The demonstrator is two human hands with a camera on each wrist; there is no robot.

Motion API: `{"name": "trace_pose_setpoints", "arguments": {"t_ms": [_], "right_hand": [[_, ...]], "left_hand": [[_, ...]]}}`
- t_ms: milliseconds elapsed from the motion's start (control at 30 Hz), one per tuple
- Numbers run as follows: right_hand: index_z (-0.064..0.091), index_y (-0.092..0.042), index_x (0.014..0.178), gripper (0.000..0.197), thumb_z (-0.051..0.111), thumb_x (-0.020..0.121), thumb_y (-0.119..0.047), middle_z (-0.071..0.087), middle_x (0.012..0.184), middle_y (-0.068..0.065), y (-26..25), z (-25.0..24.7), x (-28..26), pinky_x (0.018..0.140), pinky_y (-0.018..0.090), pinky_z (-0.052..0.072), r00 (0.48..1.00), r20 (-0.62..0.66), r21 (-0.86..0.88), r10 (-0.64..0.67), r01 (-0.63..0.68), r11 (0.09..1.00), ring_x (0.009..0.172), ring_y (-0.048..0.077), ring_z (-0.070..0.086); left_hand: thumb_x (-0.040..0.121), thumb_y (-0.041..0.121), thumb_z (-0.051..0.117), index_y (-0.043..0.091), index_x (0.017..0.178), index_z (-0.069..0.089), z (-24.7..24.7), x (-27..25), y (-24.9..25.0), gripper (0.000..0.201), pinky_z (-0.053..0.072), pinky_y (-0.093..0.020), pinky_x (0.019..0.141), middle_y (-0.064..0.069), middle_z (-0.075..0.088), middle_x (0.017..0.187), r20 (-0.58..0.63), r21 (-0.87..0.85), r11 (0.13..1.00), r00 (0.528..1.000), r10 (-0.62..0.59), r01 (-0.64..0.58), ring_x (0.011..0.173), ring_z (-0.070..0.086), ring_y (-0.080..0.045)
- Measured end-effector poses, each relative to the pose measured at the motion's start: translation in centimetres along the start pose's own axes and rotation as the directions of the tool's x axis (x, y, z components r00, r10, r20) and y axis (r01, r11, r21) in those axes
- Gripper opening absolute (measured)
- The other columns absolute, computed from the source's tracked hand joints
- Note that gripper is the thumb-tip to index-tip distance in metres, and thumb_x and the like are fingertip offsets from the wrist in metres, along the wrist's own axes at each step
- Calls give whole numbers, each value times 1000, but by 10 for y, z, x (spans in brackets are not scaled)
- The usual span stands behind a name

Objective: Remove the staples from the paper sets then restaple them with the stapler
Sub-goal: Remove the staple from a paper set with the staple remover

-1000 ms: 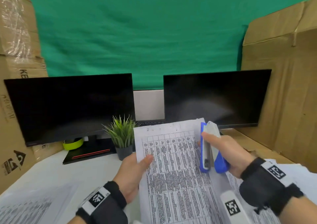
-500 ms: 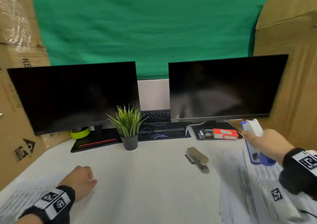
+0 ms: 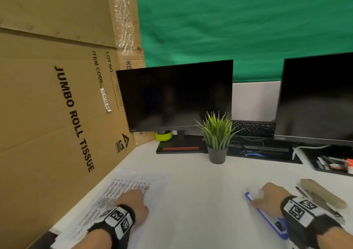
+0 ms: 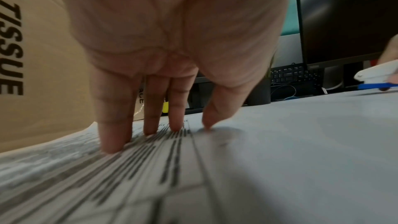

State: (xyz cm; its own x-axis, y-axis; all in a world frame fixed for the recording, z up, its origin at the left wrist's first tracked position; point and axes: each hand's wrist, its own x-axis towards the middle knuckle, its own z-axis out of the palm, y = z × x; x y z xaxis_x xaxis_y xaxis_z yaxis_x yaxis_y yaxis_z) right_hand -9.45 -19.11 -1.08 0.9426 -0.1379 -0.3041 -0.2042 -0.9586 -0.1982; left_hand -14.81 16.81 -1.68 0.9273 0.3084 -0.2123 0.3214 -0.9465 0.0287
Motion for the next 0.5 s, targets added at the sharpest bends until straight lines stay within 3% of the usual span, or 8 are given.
{"name": "trace_pose_setpoints", "arguments": {"t_ms": [67,133,200,267,333,433,500], "right_hand": [[46,-17,123,53,58,83,-50,56,124,1,1,0,14,78,22,41,999,-39,-39,7,-9,999,100,15,54],[48,-18,114,47,60,82,-50,58,113,-1,2,-3,27,74,21,42,994,-108,-61,19,-26,998,91,14,54],[49,-19,101,39,58,82,-52,59,100,-1,5,-6,41,72,24,45,983,-180,-63,32,-44,997,86,16,55],[55,-18,91,44,50,81,-60,60,89,-2,9,-8,56,76,28,48,973,-225,-29,57,-65,997,85,18,59],[61,-18,94,52,39,81,-63,61,100,0,12,-16,56,89,37,46,957,-273,-41,99,-114,993,97,23,57],[57,-26,103,26,47,84,-41,49,127,5,24,-36,43,98,46,33,931,-303,-113,203,-246,963,120,29,42],[60,-22,97,29,52,73,-38,52,122,6,47,-40,53,97,46,38,931,-261,-138,256,-299,944,112,31,47]], "left_hand": [[88,51,47,18,120,54,1,-1,3,47,47,-30,92,-2,57,126,-24,22,1000,1000,9,-8,114,57,-21],[81,67,44,20,125,53,1,-2,6,64,46,-31,95,-1,55,129,-26,29,999,1000,15,-14,118,54,-23],[74,72,46,24,129,50,2,-2,10,73,45,-32,98,-1,53,130,-9,42,998,999,46,-46,120,52,-23],[72,72,46,26,129,50,2,-6,19,73,44,-33,99,-2,51,130,35,51,993,994,101,-103,120,51,-24],[77,68,46,23,124,54,1,-12,32,65,45,-34,97,-3,52,126,94,10,982,978,186,-188,115,54,-24],[83,56,53,22,108,59,-2,-17,51,42,49,-32,92,2,57,111,111,-162,941,942,317,-298,103,58,-18],[82,58,54,26,126,54,-3,-18,56,55,43,-37,103,3,51,132,131,-145,930,925,356,-337,120,50,-18]]}}
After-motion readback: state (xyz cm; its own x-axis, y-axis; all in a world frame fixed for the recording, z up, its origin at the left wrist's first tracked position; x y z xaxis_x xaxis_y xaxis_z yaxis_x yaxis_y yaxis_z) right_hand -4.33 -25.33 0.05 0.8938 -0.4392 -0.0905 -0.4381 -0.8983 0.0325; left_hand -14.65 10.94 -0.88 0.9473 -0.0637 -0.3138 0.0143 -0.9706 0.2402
